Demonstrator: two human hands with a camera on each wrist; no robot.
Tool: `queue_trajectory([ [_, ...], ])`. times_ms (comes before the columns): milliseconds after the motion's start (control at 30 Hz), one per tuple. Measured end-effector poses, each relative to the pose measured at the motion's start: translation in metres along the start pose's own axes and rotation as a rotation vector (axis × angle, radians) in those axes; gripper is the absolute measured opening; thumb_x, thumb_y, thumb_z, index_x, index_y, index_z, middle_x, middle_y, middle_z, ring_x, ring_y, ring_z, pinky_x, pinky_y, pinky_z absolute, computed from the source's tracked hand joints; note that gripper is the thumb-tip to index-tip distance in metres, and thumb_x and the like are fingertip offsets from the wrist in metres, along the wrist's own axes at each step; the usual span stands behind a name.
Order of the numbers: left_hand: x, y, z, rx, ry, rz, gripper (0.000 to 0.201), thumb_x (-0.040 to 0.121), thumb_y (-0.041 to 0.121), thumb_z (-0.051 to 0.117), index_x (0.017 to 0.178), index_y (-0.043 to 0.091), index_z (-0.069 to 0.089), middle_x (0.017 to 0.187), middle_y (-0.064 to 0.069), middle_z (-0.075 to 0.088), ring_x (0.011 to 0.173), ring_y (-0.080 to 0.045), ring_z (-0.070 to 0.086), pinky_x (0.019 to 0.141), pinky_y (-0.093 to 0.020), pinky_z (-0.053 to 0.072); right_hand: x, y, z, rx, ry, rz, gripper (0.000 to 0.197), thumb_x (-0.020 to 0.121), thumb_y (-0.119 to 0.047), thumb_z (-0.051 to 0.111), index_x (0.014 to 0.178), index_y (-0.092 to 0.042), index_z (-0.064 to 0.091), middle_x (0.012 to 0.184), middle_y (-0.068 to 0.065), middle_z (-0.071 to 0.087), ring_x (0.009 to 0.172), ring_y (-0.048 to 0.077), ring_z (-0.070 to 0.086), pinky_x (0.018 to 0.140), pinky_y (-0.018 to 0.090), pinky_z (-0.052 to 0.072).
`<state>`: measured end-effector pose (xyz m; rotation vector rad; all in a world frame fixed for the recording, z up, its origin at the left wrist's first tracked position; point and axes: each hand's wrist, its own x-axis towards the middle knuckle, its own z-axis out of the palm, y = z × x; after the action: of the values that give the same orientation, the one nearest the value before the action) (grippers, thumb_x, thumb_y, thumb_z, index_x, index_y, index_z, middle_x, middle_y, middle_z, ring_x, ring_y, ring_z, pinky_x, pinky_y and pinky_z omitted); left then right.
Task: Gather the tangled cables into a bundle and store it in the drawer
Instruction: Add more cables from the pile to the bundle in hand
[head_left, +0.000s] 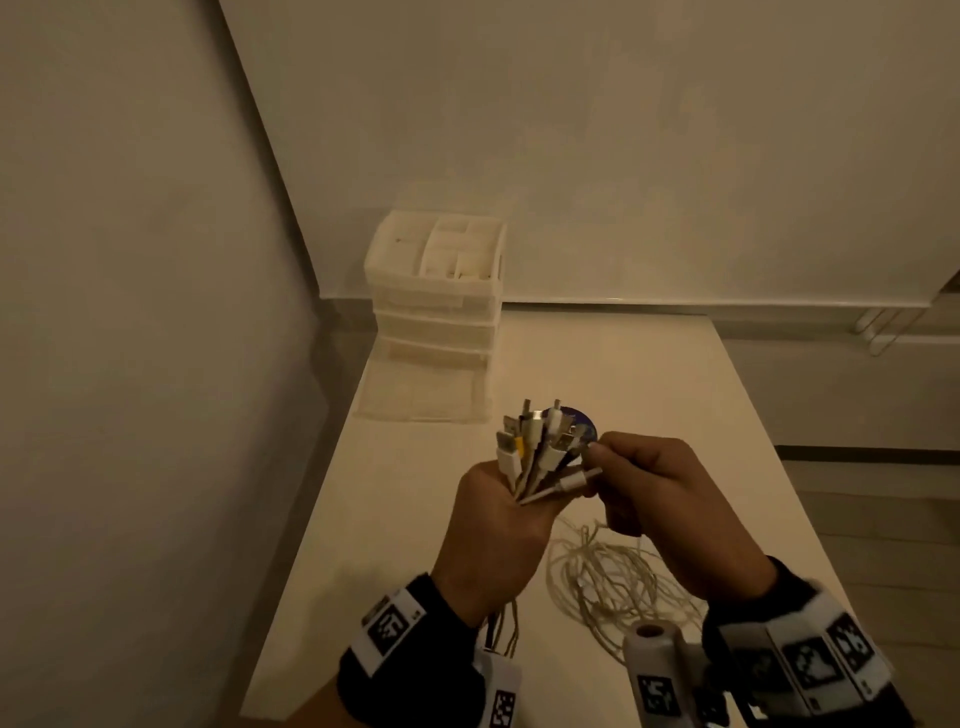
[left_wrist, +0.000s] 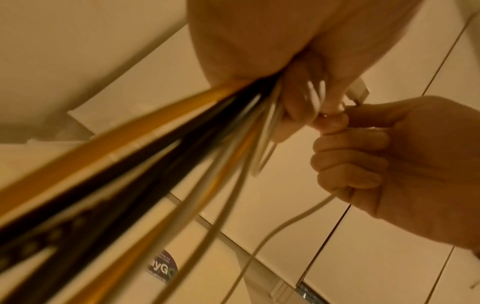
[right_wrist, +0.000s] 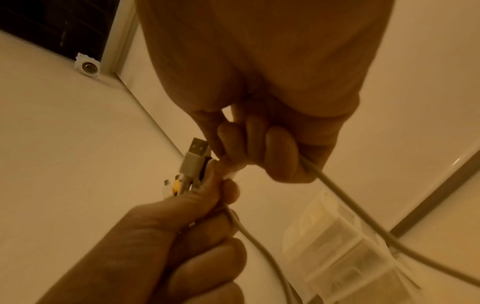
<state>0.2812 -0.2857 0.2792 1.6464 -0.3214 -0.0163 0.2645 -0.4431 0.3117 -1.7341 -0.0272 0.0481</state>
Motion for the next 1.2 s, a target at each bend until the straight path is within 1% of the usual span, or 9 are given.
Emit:
queue_trajectory([
  [167, 0.013, 0.005, -0.008, 0.008, 0.162, -0.013, 0.027, 0.087, 0.015, 0.069, 0.062, 0.024, 0.065, 0.044, 0.005, 0.048, 0.039, -0.003, 0.045, 0.047, -0.022, 0.037, -0.003, 0.013, 0.002, -0.014, -0.023, -0.047, 0.042, 0.092, -0.037, 0.047, 0.071, -0.005, 0.064, 0.053, 0.009, 0.047, 0.051, 0.022, 0.041, 0.056, 0.026, 0.037],
  [233, 0.024, 0.008, -0.018, -0.096, 0.274, -0.046, 0.030, 0.086, 0.014, 0.070, 0.056, 0.019, 0.063, 0.045, -0.008, 0.039, 0.035, -0.013, 0.032, 0.046, -0.023, 0.029, -0.006, 0.026, 0.001, -0.001, -0.014, -0.048, 0.042, 0.092, -0.037, 0.046, 0.071, -0.005, 0.063, 0.053, 0.008, 0.048, 0.051, 0.021, 0.042, 0.055, 0.027, 0.038],
  [333, 0.041, 0.022, -0.044, -0.289, 0.467, -0.040, 0.027, 0.085, 0.016, 0.065, 0.059, 0.017, 0.058, 0.038, 0.007, 0.035, 0.031, -0.009, 0.023, 0.040, -0.017, 0.024, -0.010, 0.056, -0.006, -0.032, -0.024, -0.021, 0.045, 0.098, -0.036, 0.049, 0.068, -0.005, 0.062, 0.054, 0.004, 0.046, 0.052, 0.016, 0.041, 0.055, 0.027, 0.037],
  [500, 0.057, 0.024, -0.077, -0.238, 0.598, -0.024, 0.028, 0.091, 0.018, 0.066, 0.064, 0.013, 0.061, 0.040, 0.007, 0.035, 0.032, -0.010, 0.024, 0.040, -0.018, 0.025, -0.015, 0.089, -0.021, -0.055, 0.040, 0.135, 0.051, 0.085, -0.053, 0.062, 0.061, -0.008, 0.058, 0.053, -0.002, 0.037, 0.051, 0.014, 0.034, 0.052, 0.031, 0.030],
  [600, 0.049, 0.005, -0.068, -0.150, 0.655, -0.059, 0.024, 0.083, 0.031, 0.075, 0.082, 0.007, 0.072, 0.049, 0.004, 0.060, 0.043, -0.006, 0.044, 0.047, -0.029, 0.038, -0.009, 0.087, -0.022, -0.136, 0.089, 0.152, 0.043, 0.089, -0.038, 0.059, 0.053, -0.015, 0.055, 0.050, -0.001, 0.037, 0.048, 0.016, 0.033, 0.052, 0.032, 0.032],
  [700, 0.037, 0.004, -0.057, -0.016, 0.755, 0.070, 0.009, 0.077, 0.039, 0.075, 0.077, 0.030, 0.073, 0.078, 0.012, 0.074, 0.072, -0.001, 0.063, 0.059, -0.032, 0.049, -0.003, 0.081, -0.020, -0.204, 0.154, 0.158, 0.048, 0.092, -0.024, 0.061, 0.047, -0.017, 0.047, 0.048, 0.001, 0.034, 0.045, 0.014, 0.031, 0.054, 0.031, 0.032],
  [800, 0.022, 0.012, -0.032, 0.033, 0.447, 0.148, 0.020, 0.078, 0.014, 0.076, 0.084, 0.033, 0.071, 0.085, 0.029, 0.071, 0.085, 0.006, 0.068, 0.072, -0.015, 0.052, -0.003, 0.067, -0.018, -0.144, 0.153, 0.158, 0.048, 0.089, -0.014, 0.061, 0.047, -0.014, 0.039, 0.049, 0.004, 0.031, 0.046, 0.013, 0.027, 0.055, 0.033, 0.030],
  [933, 0.007, 0.005, -0.002, 0.122, -0.035, -0.072, 0.009, 0.080, 0.025, 0.077, 0.089, 0.027, 0.078, 0.086, 0.003, 0.076, 0.084, -0.025, 0.071, 0.076, -0.045, 0.057, -0.008, 0.038, -0.010, 0.082, 0.054, 0.081, 0.043, 0.082, -0.021, 0.060, 0.047, -0.012, 0.036, 0.048, 0.004, 0.027, 0.043, 0.014, 0.022, 0.046, 0.026, 0.025],
  [1200, 0.012, 0.008, -0.013, 0.161, 0.136, -0.093, 0.022, 0.080, 0.017, 0.076, 0.062, 0.028, 0.071, 0.044, 0.015, 0.058, 0.039, 0.002, 0.043, 0.044, -0.019, 0.035, -0.015, 0.033, -0.011, 0.281, -0.092, 0.097, 0.039, 0.087, -0.038, 0.058, 0.068, -0.004, 0.063, 0.048, 0.000, 0.028, 0.043, 0.014, 0.021, 0.046, 0.025, 0.022],
])
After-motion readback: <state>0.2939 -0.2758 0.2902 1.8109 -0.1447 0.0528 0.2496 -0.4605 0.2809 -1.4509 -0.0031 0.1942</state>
